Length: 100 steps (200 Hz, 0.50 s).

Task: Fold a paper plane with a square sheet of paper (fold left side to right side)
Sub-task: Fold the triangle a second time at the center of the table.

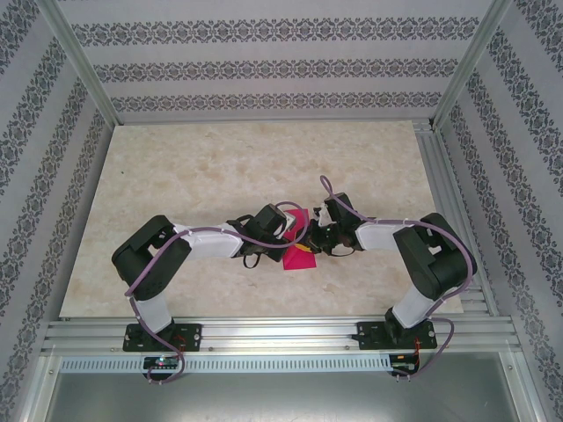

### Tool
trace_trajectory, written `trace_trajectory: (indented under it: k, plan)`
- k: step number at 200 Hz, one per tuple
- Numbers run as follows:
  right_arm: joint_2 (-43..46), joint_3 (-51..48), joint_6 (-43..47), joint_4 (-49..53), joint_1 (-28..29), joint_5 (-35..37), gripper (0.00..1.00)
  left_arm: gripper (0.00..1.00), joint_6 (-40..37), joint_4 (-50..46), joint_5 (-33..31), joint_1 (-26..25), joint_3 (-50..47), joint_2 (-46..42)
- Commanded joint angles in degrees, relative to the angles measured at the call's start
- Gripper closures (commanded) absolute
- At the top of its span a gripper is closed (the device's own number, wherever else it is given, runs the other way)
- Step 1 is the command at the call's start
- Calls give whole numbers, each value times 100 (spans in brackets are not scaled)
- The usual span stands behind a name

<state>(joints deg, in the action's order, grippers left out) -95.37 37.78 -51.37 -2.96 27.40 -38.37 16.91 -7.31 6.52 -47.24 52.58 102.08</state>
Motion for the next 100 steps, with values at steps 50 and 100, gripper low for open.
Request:
trace_trajectory:
  k: [50, 100]
  plan:
    - [-215, 116, 57, -258, 90, 139, 84, 100, -48, -145, -312, 82, 42, 158]
    - [-280, 116, 67, -282, 117, 175, 84, 100, 11, -154, -491, 84, 68, 142]
